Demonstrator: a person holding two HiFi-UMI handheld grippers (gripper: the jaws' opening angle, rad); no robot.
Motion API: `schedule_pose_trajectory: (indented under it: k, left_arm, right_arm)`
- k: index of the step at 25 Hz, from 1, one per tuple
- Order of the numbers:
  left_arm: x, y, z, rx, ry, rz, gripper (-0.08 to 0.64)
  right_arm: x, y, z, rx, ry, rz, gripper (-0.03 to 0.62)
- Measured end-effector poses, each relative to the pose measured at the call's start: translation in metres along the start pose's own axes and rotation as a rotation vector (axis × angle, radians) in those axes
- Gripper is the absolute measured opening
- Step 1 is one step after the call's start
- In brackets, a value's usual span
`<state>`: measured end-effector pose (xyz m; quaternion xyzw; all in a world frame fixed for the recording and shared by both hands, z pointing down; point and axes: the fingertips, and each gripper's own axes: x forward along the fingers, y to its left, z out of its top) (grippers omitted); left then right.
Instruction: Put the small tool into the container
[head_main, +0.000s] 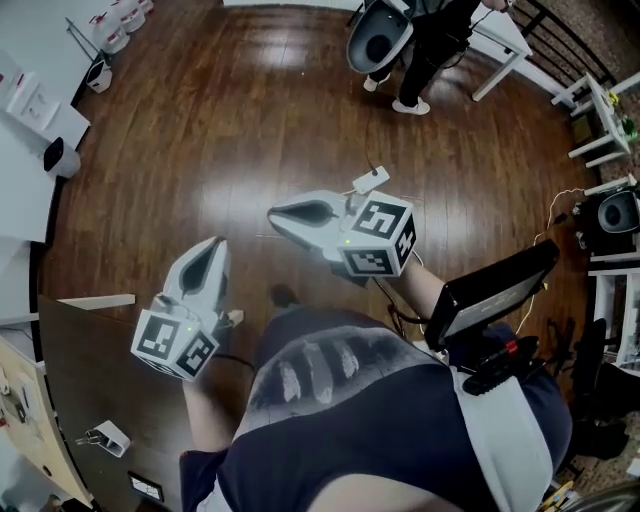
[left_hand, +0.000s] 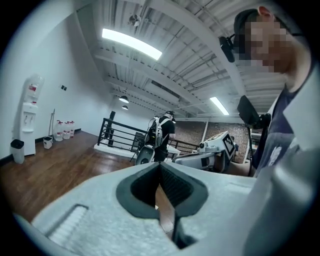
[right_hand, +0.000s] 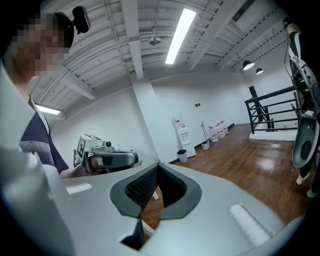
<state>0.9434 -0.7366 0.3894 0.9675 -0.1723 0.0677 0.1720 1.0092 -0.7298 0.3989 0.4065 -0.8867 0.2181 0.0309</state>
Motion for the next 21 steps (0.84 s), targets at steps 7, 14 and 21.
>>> schedule_pose_trajectory:
  k: [7,14,21]
  left_arm:
    - [-0.007,0.065,0.020,-0.033,-0.030,0.011,0.000]
    - [-0.025,0.107,0.031,-0.067,-0.091,0.126,0.000]
    - [-0.013,0.157,0.038,-0.146,-0.115,0.265,0.000]
  right_arm:
    - [0.069,-0.013,0.026,0.020,0.026,0.050,0.000]
    - [0.130,-0.010,0.056,0.014,0.074,0.210,0.000]
    - [0.184,-0.036,0.075,0.024,0.142,0.376,0.000]
